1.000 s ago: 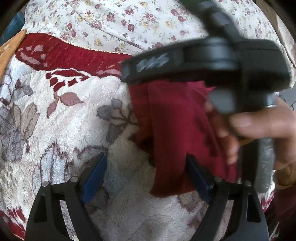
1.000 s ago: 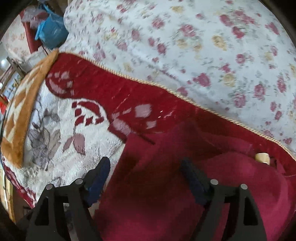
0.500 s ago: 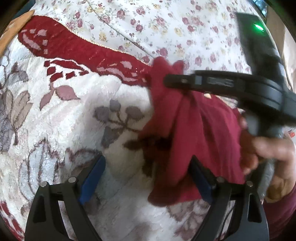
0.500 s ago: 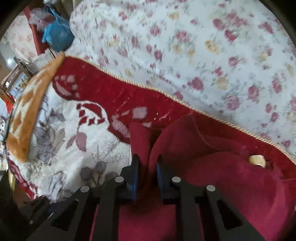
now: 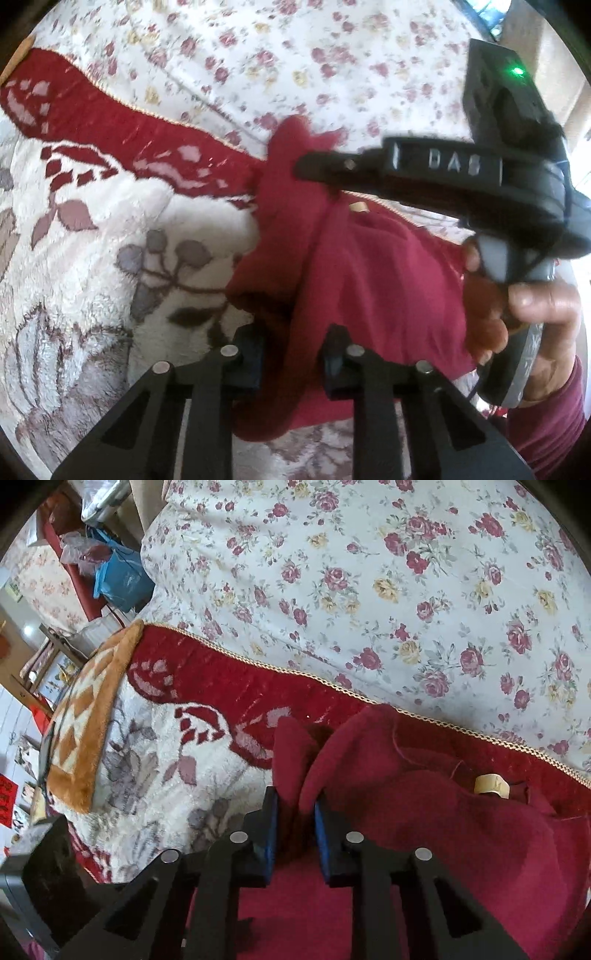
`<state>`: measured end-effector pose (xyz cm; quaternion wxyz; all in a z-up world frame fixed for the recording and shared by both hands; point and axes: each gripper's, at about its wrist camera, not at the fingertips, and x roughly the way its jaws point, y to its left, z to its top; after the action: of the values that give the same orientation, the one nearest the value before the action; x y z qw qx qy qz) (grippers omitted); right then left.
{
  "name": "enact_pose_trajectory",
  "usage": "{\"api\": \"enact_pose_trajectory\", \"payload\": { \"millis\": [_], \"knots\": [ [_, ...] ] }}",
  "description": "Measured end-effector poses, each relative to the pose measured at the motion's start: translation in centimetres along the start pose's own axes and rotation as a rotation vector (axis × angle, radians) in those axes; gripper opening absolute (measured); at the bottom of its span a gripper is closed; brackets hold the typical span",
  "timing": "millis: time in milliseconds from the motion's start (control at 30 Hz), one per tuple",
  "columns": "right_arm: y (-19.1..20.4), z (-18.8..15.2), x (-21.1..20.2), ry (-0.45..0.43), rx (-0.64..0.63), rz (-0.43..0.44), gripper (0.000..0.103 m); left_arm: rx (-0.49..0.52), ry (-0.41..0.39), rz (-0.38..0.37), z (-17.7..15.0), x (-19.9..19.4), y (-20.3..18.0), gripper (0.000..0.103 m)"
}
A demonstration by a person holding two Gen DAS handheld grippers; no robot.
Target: Fold small clothes
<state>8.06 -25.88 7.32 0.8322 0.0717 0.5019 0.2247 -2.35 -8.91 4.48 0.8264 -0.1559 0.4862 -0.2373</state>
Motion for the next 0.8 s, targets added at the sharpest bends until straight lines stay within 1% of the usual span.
{"api": "enact_pose_trajectory", "payload": {
  "millis": [33,67,100,200,300,367,400,467,500,533,600,667,800],
  "knots": [
    [0.1,0.2,-0.2,0.001,0.012,0.013,0.065,0.003,-0.004,-0.004,0.3,0.1,0.1,0.019],
    [0.3,0.4,-0.3,0.006,0.022,0.017,0.074,0.004,-0.009,-0.011,0.3,-0.1,-0.1,0.018],
    [0.5,0.5,-0.2,0.016,0.028,0.020,0.082,0.006,-0.012,-0.015,0.3,-0.3,-0.2,0.018],
    [1.8,1.2,0.9,0.063,0.006,0.000,0.083,0.016,-0.018,-0.012,0.2,-0.5,-0.5,0.018],
    [3.5,1.7,3.2,0.142,-0.052,-0.073,0.084,0.015,-0.020,-0.008,0.2,-0.5,-0.6,0.018],
    [4.9,2.0,5.4,0.198,-0.099,-0.101,0.084,0.019,-0.020,-0.003,0.0,-0.5,-0.9,0.018],
    [5.2,2.0,6.4,0.228,-0.113,-0.101,0.088,0.018,-0.020,-0.001,0.0,-0.4,-1.0,0.018],
    [5.6,1.6,9.3,0.336,-0.129,-0.098,0.089,0.017,-0.015,0.000,-0.3,-0.5,-0.7,0.018],
    [5.5,1.4,10.3,0.366,-0.130,-0.122,0.089,0.021,-0.012,0.007,-0.5,-0.5,-0.6,0.018],
    [5.6,1.2,11.2,0.372,-0.148,-0.175,0.089,0.027,-0.010,0.020,-0.5,-0.4,-0.6,0.018],
    [5.8,1.0,11.6,0.361,-0.178,-0.224,0.089,0.032,-0.004,0.027,-0.9,-0.2,-0.7,0.018],
    [5.8,0.8,11.5,0.351,-0.187,-0.228,0.089,0.038,-0.001,0.035,-1.1,-0.2,-0.9,0.018],
    [5.1,0.7,10.3,0.315,-0.147,-0.229,0.088,0.048,0.000,0.045,-1.2,0.0,-1.3,0.018]
  ]
}}
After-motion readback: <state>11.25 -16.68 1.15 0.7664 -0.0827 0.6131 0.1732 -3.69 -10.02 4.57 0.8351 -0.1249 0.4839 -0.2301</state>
